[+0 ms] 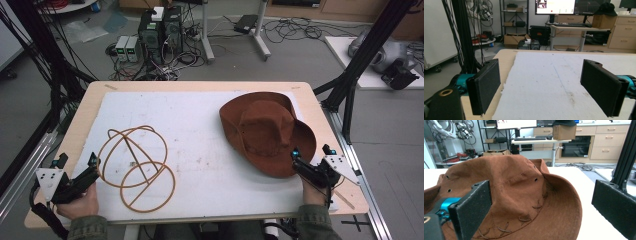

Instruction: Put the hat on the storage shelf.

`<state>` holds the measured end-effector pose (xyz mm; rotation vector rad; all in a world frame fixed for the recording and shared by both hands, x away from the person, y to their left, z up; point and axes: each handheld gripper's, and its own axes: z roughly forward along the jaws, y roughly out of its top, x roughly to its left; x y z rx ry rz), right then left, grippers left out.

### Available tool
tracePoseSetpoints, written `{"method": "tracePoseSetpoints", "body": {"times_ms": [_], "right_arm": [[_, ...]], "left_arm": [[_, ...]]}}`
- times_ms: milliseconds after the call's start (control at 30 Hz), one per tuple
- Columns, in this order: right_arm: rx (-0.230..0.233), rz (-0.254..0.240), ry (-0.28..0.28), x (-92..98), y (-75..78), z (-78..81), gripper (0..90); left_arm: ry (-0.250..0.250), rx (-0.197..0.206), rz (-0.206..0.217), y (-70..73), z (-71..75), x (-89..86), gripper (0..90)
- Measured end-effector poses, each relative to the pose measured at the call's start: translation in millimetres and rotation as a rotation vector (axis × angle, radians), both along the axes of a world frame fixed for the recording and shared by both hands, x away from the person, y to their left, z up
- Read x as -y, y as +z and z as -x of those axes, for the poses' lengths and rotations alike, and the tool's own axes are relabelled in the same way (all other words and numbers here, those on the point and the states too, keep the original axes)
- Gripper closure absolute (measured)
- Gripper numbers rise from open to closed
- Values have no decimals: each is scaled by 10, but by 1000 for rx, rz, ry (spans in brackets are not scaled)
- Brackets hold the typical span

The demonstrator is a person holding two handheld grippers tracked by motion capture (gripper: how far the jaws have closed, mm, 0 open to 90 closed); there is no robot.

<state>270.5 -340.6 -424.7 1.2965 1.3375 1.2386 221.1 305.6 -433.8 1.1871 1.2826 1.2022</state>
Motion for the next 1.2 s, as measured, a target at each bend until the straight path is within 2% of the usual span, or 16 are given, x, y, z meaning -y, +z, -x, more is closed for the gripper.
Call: {"method": "tracePoseSetpoints", "body": {"times_ms": [600, 867, 1033, 1200], "right_arm": [[-7, -11, 10, -9, 21, 1, 21], [8, -8, 82, -114, 164, -42, 21], [31, 35, 138, -243, 264, -73, 21], [14, 55, 160, -270, 370, -174, 21]], "left_arm": [[-16, -3, 8, -2, -7, -3, 166], [-12, 1, 34, -4, 18, -42, 166], [-9, 1, 44, -9, 32, -69, 166], [-11, -1, 40, -10, 26, -64, 166]]}}
